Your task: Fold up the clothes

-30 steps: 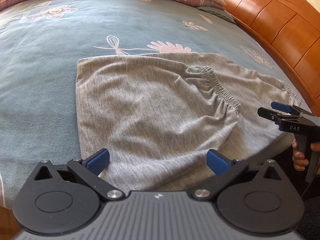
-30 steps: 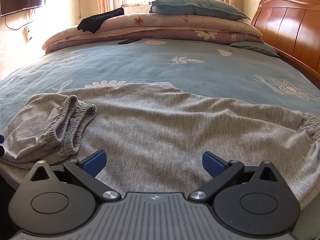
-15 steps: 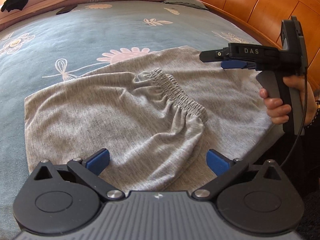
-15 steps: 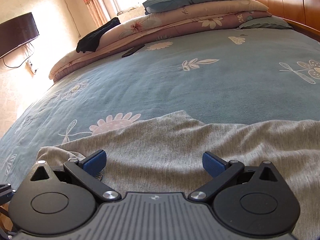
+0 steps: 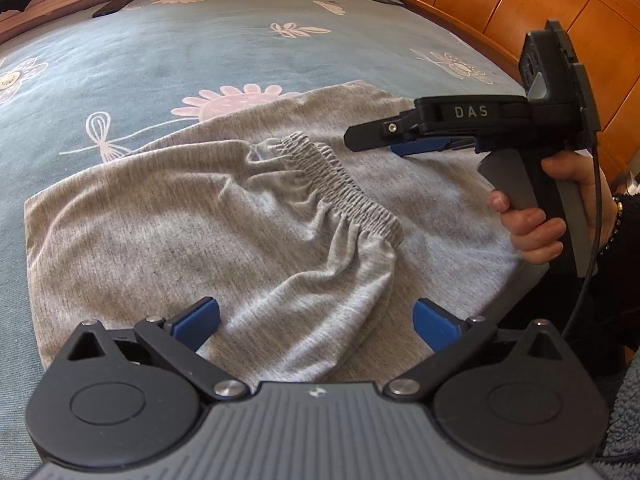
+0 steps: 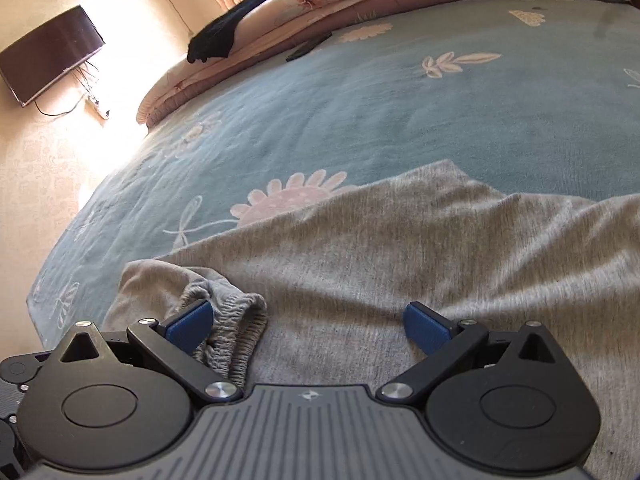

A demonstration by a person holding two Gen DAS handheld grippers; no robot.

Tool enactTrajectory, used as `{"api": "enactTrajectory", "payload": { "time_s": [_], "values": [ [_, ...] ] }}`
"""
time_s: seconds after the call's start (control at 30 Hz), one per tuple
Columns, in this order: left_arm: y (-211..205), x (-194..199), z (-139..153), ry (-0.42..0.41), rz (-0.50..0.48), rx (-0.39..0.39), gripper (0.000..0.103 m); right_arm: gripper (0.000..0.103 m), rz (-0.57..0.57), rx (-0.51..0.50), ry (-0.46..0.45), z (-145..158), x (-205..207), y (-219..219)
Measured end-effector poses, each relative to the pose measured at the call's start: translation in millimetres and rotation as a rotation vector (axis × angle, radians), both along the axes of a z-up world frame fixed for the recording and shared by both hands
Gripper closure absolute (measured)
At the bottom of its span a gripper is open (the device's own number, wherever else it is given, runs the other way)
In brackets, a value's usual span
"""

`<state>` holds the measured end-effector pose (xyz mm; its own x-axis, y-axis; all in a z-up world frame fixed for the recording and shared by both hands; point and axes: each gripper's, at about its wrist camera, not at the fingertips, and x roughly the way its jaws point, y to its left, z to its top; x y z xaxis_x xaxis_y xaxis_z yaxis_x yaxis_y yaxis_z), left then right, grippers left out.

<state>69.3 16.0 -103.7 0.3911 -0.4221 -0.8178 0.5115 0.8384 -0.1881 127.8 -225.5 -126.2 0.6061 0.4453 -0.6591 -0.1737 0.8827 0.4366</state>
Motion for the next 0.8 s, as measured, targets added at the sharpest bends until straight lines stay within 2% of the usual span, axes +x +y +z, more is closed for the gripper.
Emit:
{"api": "enactTrajectory", "payload": {
  "time_s": [0.07, 0.2, 0.3, 0.37, 0.43, 0.63, 0.8],
  "values": [
    [1.3, -1.3, 2.1, -0.006, -0.010, 0.004, 0.001, 0.000, 0.007, -0.012, 0.002, 10.2, 2.5, 4.1],
    [5.5, 0.8, 4.8, -0.010, -0.007, 0.001, 0.001, 0.000, 0.005, -0.024, -0.053, 27.7, 18.1, 10.5],
    [9.0, 4.2, 6.1, -0.009, 0.006, -0.003, 0.001, 0.000, -0.004, -0.072, -0.042, 19.7, 42.5, 20.5],
    [11.4, 6.4, 6.9, -0.009, 0.014, -0.005, 0.001, 0.000, -0.009, -0.102, 0.012, 4.8, 59.3, 25.5],
    [13.0, 5.2, 7.2, -0.009, 0.021, 0.006, 0.001, 0.000, -0.009, -0.147, -0.016, 4.0, 63.5, 29.2],
    [15.2, -3.8, 17.5, -0.032, 0.038, 0.037, 0.001, 0.000, -0.079, -0.093, -0.024, 15.6, 7.7, 4.5],
    [12.3, -8.5, 30.0, -0.054, 0.067, 0.098, 0.001, 0.000, -0.141, -0.036, -0.024, 25.6, -42.2, -18.0]
  ]
}}
